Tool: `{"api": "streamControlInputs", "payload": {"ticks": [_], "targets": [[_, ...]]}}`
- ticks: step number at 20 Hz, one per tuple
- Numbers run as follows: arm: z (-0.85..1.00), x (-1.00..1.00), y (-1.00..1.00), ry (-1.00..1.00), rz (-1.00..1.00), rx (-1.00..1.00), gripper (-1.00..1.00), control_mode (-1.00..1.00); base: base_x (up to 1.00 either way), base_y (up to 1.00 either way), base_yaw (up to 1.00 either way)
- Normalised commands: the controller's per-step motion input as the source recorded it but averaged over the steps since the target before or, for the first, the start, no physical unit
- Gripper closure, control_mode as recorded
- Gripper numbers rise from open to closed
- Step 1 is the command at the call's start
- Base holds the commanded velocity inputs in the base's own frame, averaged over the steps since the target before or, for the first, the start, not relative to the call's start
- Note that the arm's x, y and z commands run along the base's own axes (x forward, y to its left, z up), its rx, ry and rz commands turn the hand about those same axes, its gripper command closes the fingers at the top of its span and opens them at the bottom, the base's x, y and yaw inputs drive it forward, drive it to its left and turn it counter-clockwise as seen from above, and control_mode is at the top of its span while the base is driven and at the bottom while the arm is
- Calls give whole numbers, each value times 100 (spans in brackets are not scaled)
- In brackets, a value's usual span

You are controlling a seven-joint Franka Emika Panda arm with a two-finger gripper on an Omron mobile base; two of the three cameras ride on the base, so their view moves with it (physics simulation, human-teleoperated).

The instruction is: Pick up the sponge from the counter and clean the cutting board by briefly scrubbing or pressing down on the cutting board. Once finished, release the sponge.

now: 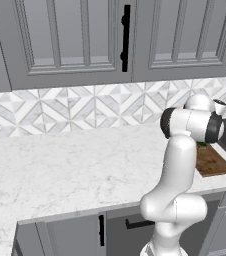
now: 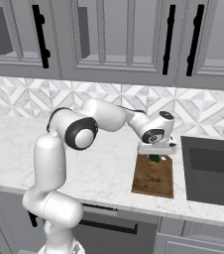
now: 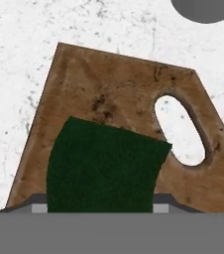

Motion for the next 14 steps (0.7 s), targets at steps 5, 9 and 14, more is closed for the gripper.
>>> {"api": "streamControlInputs", "payload": {"ticks": [5,9,14], "targets": [[-23,8,18,0,0,0,100,-100,0,0,0],[-1,18,-25,0,1,0,100,-100,0,0,0],[-14,10,-4,0,0,0,100,-100,0,0,0]]}}
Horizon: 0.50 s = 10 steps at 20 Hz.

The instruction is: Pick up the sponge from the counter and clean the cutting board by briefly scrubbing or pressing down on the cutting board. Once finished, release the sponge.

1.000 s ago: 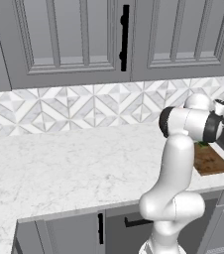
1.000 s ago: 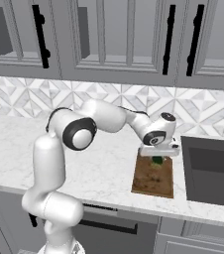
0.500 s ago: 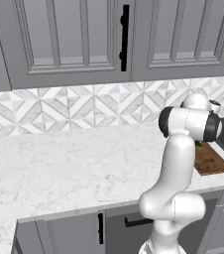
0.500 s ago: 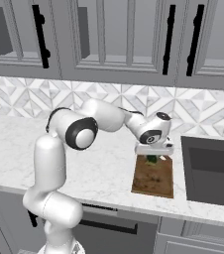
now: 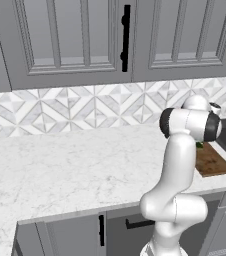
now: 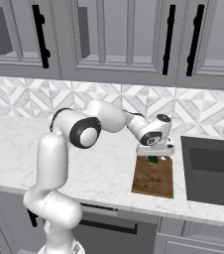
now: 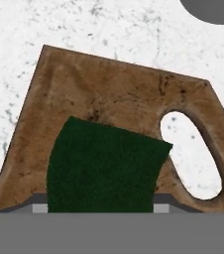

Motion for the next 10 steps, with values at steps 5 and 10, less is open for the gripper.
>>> {"api": "streamControlInputs", "payload": {"ticks": [5,10], "targets": [[-40,0,0,0,0,0,100,-100,0,0,0],[-32,0,0,0,0,0,100,-100,0,0,0]]}}
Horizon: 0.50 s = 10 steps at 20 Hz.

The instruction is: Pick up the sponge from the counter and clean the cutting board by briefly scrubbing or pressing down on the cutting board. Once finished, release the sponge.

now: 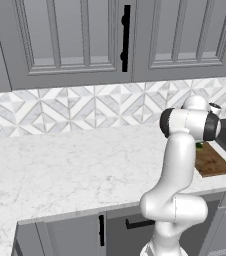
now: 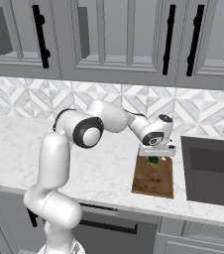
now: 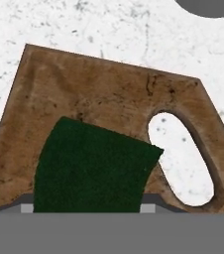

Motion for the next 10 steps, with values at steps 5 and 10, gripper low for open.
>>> {"api": "streamControlInputs", "payload": {"ticks": [5,10], "targets": [[-7,-18,0,0,0,0,100,-100,0,0,0],[-6,-36,0,-4,0,0,100,-100,0,0,0]]}}
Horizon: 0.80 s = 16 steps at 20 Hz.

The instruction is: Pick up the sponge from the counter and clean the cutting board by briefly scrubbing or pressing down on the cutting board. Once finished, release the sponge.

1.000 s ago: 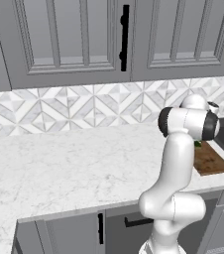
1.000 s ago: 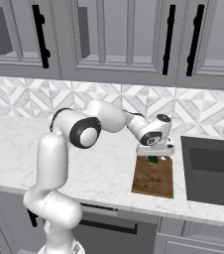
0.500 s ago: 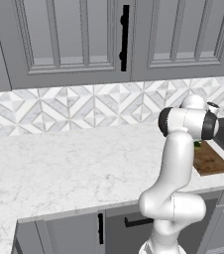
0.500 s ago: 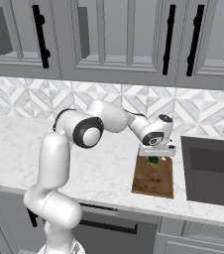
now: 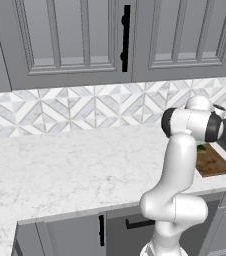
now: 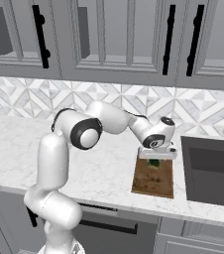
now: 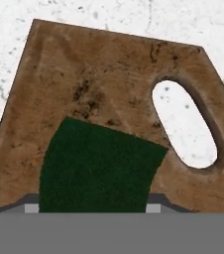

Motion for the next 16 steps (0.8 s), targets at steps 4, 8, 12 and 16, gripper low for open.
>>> {"api": "streamControlInputs", "payload": {"ticks": [4,8,12,16], "targets": [[-8,-40,0,-2,0,0,100,-100,0,0,0],[-14,-49,0,-4,0,0,100,-100,0,0,0],[-9,-49,0,-3,0,0,100,-100,0,0,0],[-6,-52,0,-3,0,0,100,-100,0,0,0]]}}
